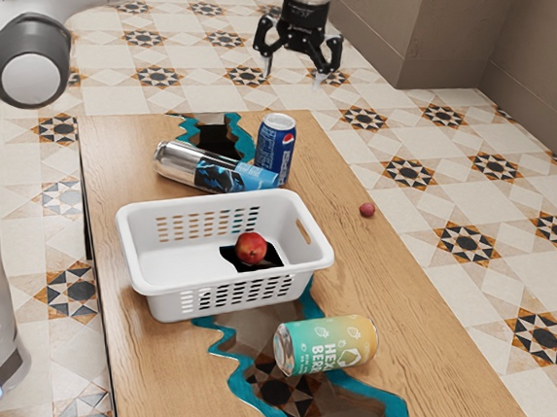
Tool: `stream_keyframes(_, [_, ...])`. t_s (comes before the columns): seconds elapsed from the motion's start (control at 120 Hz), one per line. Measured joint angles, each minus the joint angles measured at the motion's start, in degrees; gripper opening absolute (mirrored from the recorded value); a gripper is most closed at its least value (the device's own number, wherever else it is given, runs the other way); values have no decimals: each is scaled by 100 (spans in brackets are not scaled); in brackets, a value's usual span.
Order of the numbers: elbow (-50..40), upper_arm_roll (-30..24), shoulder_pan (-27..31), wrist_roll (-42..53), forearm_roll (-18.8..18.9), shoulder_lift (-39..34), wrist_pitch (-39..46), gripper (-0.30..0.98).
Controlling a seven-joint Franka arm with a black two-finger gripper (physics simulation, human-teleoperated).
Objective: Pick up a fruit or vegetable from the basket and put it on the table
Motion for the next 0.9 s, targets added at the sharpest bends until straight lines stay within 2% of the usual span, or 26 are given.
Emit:
stream_keyframes(0.05, [-730, -62, 45, -262, -6, -382, 213, 69])
stream_keyframes(0.1, [-1547, -300, 222, -502, -9, -908, 511, 69])
stream_keyframes(0.142, [-2203, -504, 157, -688, -25, -1405, 776, 69])
stream_keyframes(0.242, [-3176, -699, 31, -1085, -121, -2083, 1312, 69])
stream_keyframes(0.542, [-4499, -1078, 46, -2378, -243, -2965, 2355, 69])
stream_keyframes(0.9, [-5133, -1345, 59, -3847, -261, -2892, 3101, 69])
